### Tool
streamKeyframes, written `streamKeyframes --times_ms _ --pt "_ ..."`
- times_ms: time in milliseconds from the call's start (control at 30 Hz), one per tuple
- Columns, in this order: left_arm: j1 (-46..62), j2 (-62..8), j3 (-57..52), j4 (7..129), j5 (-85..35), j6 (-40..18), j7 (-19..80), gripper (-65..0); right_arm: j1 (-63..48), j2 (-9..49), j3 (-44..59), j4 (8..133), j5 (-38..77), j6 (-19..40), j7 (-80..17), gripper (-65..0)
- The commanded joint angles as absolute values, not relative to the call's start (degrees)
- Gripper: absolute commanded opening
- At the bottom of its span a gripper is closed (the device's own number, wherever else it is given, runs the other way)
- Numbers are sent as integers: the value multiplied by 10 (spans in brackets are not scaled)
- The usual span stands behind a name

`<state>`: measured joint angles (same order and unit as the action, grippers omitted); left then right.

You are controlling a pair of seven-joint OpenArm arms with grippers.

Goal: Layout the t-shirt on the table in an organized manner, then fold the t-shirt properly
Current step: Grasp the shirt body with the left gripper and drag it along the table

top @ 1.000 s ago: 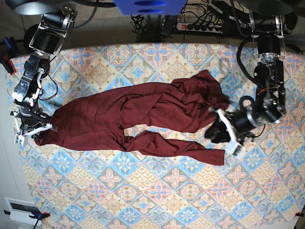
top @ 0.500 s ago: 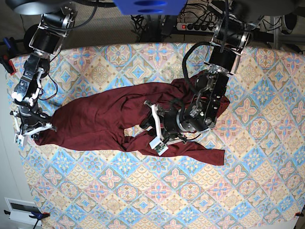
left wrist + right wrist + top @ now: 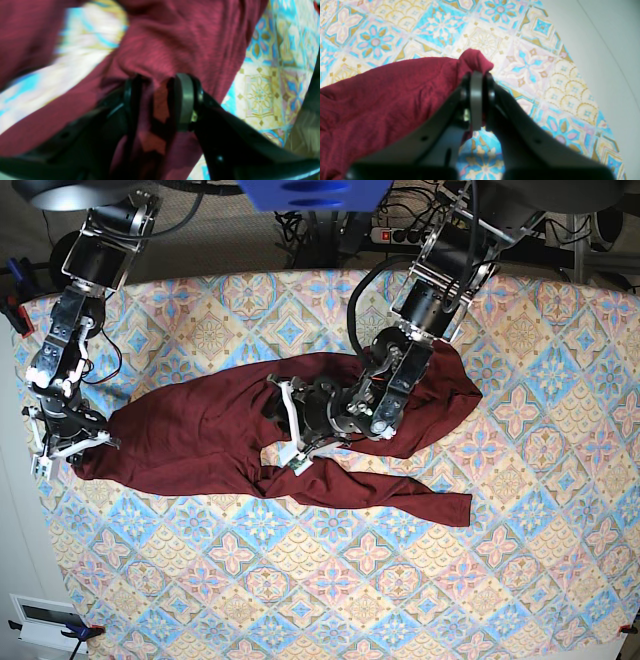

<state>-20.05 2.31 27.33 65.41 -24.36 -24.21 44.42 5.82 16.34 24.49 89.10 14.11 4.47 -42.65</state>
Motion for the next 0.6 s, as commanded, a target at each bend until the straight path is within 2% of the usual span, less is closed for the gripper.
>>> streamKeyframes --times_ms 0,33,167,300,400,567 --pt "-215 35 275 662 -255 -247 419 -443 68 175 247 902 144 45 -412 -650" --pt "-215 38 275 662 -256 -247 407 -467 68 175 247 902 144 45 -412 -650" --pt "-228 43 240 663 -257 -247 374 -646 68 175 247 902 144 45 -412 -650" --pt "-254 39 134 663 -292 -247 371 -634 69 176 247 895 144 45 -412 -650" --pt "-283 18 61 659 -332 -247 371 -650 69 176 247 895 144 45 -412 -650" --pt "-330 -24 30 628 -345 -247 367 -650 70 176 246 891 144 45 -412 -650"
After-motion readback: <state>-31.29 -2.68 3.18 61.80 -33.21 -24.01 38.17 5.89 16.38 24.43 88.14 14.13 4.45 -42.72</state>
